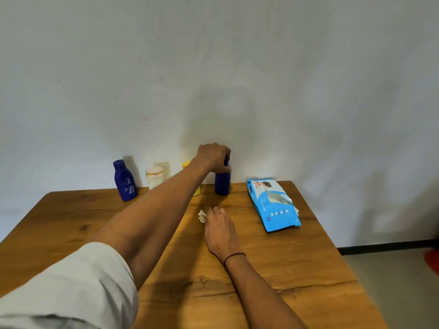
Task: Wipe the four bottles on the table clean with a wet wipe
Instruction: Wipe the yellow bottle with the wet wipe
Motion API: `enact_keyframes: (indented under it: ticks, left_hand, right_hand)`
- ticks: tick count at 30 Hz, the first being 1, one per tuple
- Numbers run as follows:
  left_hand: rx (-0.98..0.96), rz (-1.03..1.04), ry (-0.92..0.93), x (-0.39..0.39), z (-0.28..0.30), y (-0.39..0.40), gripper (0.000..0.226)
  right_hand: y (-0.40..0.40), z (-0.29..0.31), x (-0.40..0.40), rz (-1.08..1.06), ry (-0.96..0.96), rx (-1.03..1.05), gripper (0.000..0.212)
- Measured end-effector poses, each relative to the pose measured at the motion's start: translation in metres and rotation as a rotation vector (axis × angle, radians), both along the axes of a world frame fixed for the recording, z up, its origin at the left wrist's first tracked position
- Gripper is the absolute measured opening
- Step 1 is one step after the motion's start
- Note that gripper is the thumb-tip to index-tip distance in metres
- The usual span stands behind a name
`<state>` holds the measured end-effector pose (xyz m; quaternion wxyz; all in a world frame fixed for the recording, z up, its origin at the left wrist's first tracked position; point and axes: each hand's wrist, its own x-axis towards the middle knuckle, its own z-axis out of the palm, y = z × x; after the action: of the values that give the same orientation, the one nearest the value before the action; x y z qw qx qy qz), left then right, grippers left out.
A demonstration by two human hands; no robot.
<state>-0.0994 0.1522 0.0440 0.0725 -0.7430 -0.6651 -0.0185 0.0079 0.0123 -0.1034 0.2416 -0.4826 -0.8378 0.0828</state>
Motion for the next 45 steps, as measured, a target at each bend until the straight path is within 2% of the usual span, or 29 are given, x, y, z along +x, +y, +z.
enact_keyframes:
  ticks: [6, 14, 17, 20, 23, 27, 31, 36, 39, 42, 45]
  left_hand:
    - [0.000, -0.007, 0.064, 0.001, 0.000, -0.004, 0.059]
    - [-0.009, 0.006, 0.029, -0.013, 0.009, -0.013, 0.083]
    - [0.010, -0.013, -0.068, -0.026, 0.019, -0.017, 0.076]
    - [-0.002, -0.018, -0.218, -0.051, 0.025, -0.021, 0.056]
    - [-0.048, 0.022, -0.250, -0.078, 0.028, -0.031, 0.039]
    - [-0.136, -0.005, -0.248, -0.103, 0.019, -0.048, 0.040]
    - [-0.076, -0.021, -0.310, -0.112, 0.005, -0.056, 0.037]
    - [-0.004, -0.025, -0.466, -0.122, -0.002, -0.065, 0.035]
    - [0.078, -0.043, -0.622, -0.132, -0.002, -0.081, 0.034]
    - [0.203, -0.033, -0.885, -0.140, -0.007, -0.108, 0.030]
    - [0.297, 0.018, -1.203, -0.140, -0.016, -0.139, 0.022]
  right_hand:
    - [0.000, 0.001, 0.000, -0.001, -0.001, -0.003, 0.036]
    - [0.003, -0.002, 0.000, 0.010, -0.013, -0.021, 0.046]
    - [0.003, -0.002, 0.001, 0.017, -0.014, -0.022, 0.047]
    - [0.003, -0.002, 0.002, 0.009, -0.004, -0.019, 0.043]
    - [0.003, -0.002, 0.001, 0.008, -0.004, -0.012, 0.041]
    - [0.004, -0.003, 0.001, 0.010, -0.003, -0.014, 0.043]
    - [0.004, -0.004, 0.001, 0.011, 0.002, -0.020, 0.044]
    - [0.005, -0.005, 0.001, 0.007, 0.007, -0.033, 0.045]
    - [0.005, -0.004, 0.002, 0.000, 0.027, -0.032, 0.044]
    - [0.005, 0.001, 0.004, -0.037, 0.086, -0.074, 0.038]
    - [0.006, 0.002, 0.009, -0.113, 0.212, -0.190, 0.044]
